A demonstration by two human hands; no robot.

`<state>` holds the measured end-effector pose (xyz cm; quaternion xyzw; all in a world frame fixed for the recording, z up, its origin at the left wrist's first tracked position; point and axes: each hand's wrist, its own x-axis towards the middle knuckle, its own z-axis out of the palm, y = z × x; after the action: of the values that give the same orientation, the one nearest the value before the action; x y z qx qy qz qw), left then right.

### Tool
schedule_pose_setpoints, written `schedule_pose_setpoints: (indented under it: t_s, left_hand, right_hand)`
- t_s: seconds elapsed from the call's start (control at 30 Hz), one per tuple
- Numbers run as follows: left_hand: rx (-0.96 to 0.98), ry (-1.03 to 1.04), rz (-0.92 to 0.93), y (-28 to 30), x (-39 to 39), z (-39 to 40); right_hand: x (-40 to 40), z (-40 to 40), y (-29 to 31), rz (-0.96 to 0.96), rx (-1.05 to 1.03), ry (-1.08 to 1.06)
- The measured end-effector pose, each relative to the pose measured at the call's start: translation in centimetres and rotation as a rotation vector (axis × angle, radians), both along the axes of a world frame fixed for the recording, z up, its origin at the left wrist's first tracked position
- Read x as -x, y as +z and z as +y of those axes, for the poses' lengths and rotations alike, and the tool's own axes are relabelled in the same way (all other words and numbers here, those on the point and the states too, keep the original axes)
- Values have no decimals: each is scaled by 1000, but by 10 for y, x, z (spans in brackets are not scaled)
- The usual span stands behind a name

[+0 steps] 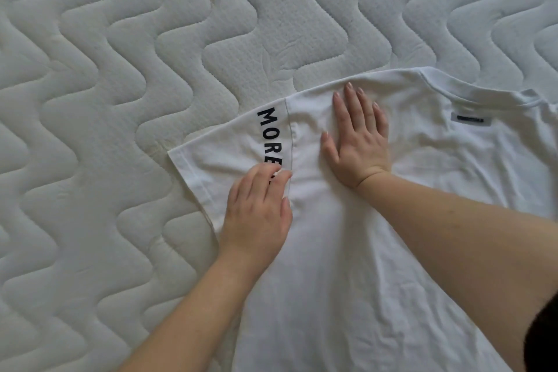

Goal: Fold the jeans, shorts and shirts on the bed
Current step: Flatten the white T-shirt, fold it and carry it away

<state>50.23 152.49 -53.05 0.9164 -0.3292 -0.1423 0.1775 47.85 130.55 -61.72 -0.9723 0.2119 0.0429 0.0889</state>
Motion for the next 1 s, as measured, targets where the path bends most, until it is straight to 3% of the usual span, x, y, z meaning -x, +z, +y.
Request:
schedule_pose_setpoints:
  t_s: [0.27, 0.33, 0.43, 0.53, 0.77, 0.9, 1.0]
  left_hand:
    - [-36, 17, 11, 0, 44, -26]
    - [-30, 71, 24, 5, 52, -36]
    - [-22, 61, 5, 11, 66, -65]
    - [-22, -71, 5, 4, 91, -121]
    - [-122, -475, -101, -39, 160, -297]
    - [-132, -476, -119, -59, 169, -366]
    - [-110, -455, -195, -79, 172, -374]
  right_hand:
    - [-3, -2, 7, 93, -65, 25]
    - [-6, -10, 20, 105, -230, 68]
    - [22, -45, 53, -38, -540, 55]
    - [100, -95, 72, -167, -419, -78]
    - [246, -196, 81, -170, -149, -437]
    - [283, -258, 70, -53, -111, -654]
    - [306, -299, 60, 88, -115, -716]
